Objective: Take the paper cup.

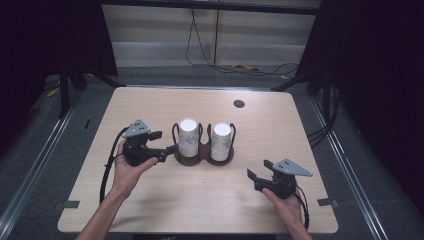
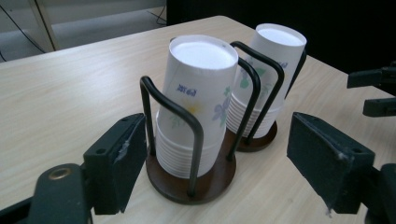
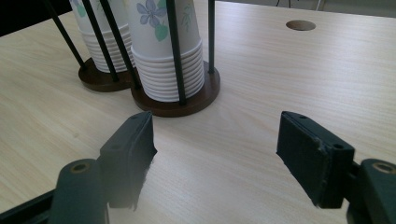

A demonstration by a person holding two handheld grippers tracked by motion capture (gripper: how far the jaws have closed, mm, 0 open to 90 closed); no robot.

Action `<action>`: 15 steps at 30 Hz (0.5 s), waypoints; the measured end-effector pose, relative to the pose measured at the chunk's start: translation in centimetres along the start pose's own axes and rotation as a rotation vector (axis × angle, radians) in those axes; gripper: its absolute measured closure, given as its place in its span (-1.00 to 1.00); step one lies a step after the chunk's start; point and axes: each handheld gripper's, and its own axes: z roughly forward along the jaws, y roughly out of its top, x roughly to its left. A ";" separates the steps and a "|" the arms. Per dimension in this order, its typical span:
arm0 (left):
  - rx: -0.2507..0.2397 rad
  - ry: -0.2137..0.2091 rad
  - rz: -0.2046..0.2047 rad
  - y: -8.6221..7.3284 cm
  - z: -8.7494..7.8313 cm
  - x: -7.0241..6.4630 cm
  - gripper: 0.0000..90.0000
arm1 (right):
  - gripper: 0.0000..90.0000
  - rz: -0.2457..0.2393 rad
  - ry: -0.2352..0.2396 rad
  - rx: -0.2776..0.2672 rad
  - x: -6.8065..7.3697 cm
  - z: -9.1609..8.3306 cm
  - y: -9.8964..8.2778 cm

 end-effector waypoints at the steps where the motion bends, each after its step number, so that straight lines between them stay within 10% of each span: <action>1: 0.000 0.001 -0.002 0.2 0.1 0.0 -0.60 | -0.39 0.000 0.001 0.000 0.0 0.0 0.0; 15: -0.030 -0.029 0.028 2.6 1.8 0.3 -0.53 | -0.55 -0.001 0.019 -0.004 0.2 0.1 0.0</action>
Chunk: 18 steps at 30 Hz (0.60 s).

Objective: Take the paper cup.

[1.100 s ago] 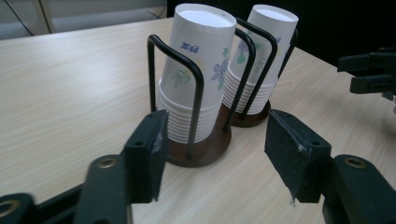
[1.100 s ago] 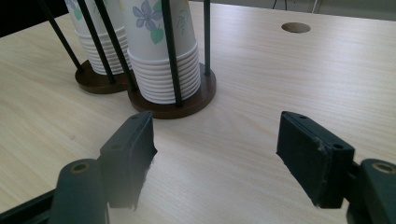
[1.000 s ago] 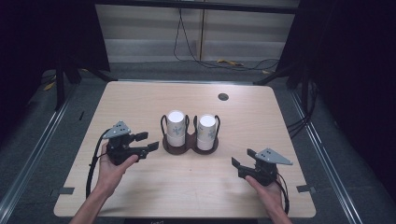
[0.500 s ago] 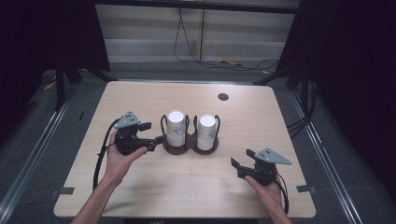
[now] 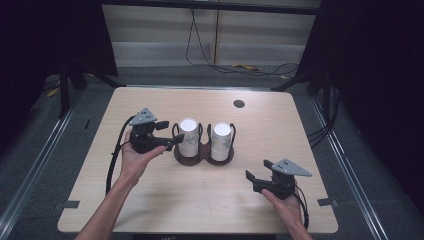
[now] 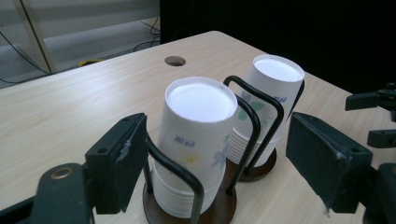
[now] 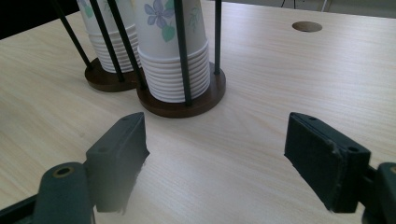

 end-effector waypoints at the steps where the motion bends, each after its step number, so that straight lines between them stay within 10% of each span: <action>1: 0.003 0.003 0.008 0.2 0.2 0.0 -0.51 | -0.55 -0.002 0.001 0.001 0.0 0.0 0.0; 18: 0.052 0.002 0.047 2.8 3.0 0.5 -0.47 | -0.53 0.001 0.012 -0.001 0.0 -0.1 0.0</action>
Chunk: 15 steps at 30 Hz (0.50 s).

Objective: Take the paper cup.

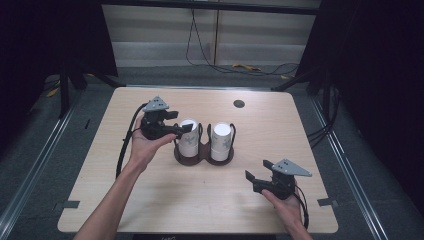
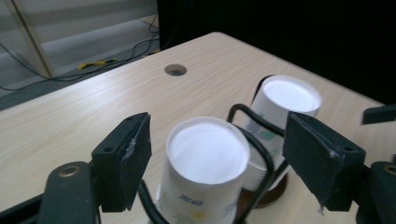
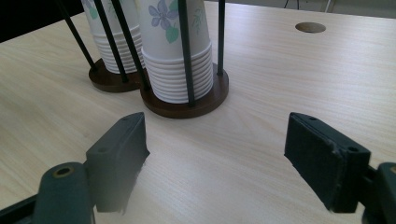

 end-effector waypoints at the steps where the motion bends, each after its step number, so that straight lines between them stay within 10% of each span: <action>1: 0.001 -0.002 -0.005 0.1 0.1 0.1 -0.47 | -0.53 0.000 0.000 -0.001 0.0 0.0 0.0; 15: 0.066 0.005 0.024 0.9 2.2 -0.3 -0.37 | -0.53 0.006 0.004 -0.009 0.0 0.0 0.0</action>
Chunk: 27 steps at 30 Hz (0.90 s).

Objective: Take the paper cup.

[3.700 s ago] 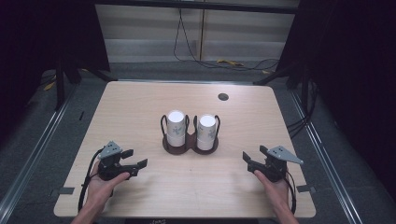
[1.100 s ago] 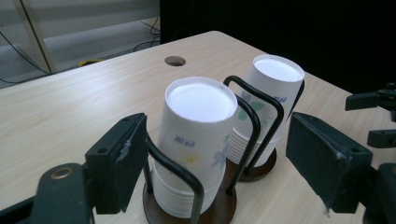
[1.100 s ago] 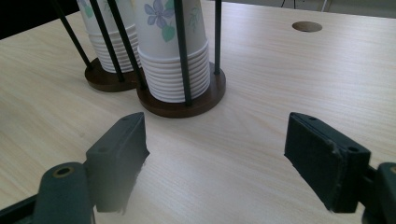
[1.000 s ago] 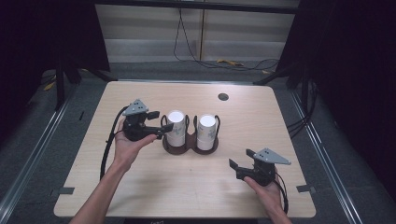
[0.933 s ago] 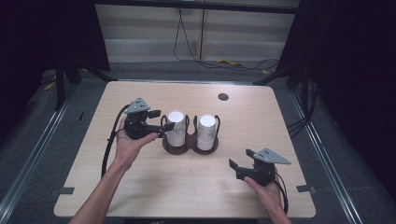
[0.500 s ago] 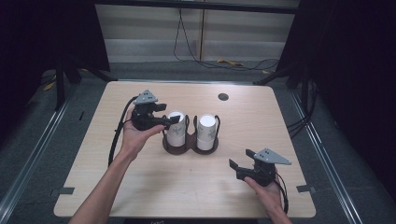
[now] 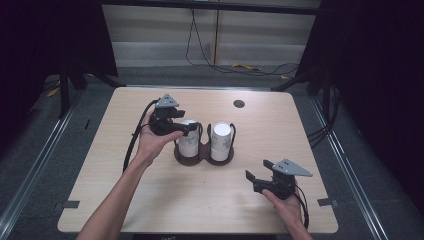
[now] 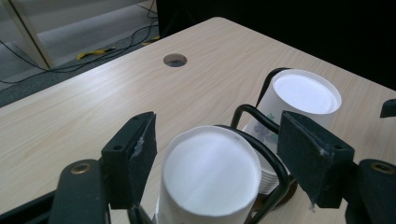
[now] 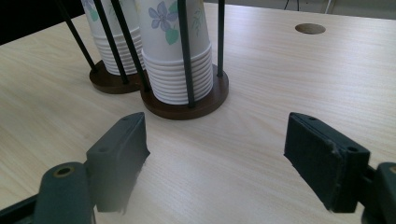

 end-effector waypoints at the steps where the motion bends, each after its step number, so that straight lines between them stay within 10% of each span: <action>1: 0.008 0.004 0.010 0.1 0.1 -0.1 -0.37 | -0.53 0.000 0.000 0.000 0.0 0.0 0.0; 27: 0.131 0.021 0.041 -0.4 1.6 0.2 -0.28 | -0.53 0.013 0.001 0.000 -0.2 0.0 0.0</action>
